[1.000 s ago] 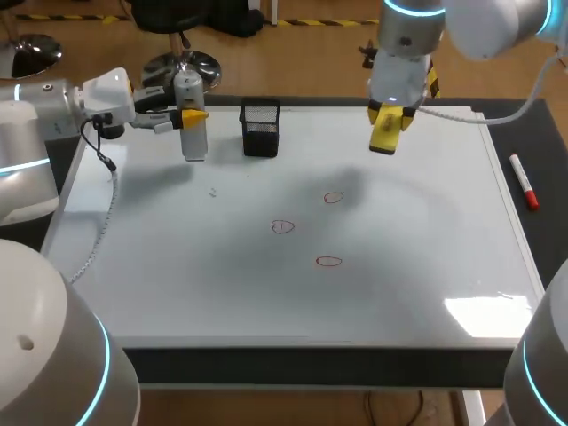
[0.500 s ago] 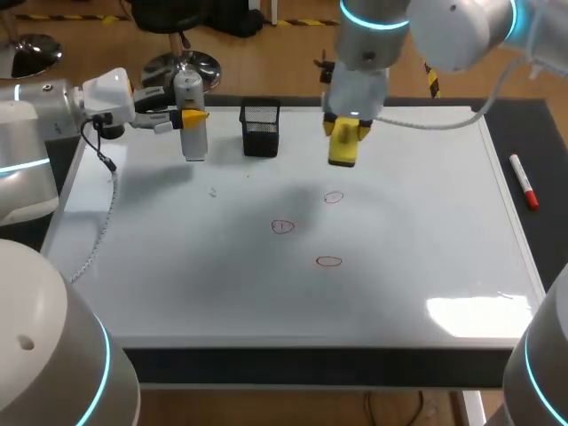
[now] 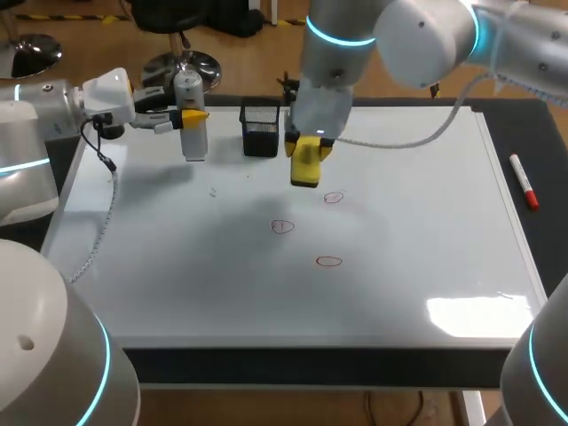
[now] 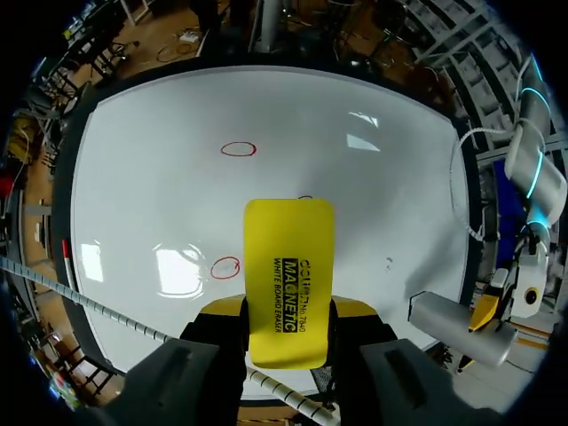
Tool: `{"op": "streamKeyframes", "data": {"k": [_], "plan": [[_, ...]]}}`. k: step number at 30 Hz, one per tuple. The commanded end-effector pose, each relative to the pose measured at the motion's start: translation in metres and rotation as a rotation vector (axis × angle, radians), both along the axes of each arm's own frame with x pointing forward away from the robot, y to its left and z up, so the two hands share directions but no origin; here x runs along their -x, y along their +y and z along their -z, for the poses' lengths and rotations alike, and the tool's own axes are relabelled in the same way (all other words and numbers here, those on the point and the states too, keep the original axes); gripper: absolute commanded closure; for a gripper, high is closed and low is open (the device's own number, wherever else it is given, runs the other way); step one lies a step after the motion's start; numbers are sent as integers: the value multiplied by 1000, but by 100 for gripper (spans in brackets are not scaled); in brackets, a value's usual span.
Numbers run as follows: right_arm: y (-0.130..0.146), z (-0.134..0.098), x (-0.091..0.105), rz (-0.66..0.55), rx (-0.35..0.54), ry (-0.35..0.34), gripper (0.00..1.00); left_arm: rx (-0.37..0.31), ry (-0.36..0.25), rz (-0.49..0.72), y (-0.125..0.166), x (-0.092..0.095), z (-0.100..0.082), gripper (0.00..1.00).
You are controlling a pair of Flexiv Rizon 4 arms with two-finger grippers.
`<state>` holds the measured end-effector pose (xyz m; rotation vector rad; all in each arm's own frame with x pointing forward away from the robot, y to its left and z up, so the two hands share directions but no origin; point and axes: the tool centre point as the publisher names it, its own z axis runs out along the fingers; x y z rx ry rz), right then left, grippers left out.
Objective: Pick up the inspection probe, press it on each red-marked spot on the whiteboard one by one, put down the probe, pick up the eraser, and wipe off all the red marks.
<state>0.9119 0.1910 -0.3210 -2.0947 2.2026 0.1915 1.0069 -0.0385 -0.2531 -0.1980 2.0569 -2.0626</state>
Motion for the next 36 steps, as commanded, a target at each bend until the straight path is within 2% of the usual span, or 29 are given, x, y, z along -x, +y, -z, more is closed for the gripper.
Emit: {"op": "streamKeyframes", "data": {"k": [1,10,36], "plan": [[21,12,3,-21,-2,14,100,1,-2,-1,0,0,-1,100],[57,27,25,-88,12,37,100,1,-2,-1,0,0,-1,100],[79,78,60,-128,84,116,100,1,-2,-1,0,0,-1,100]]}}
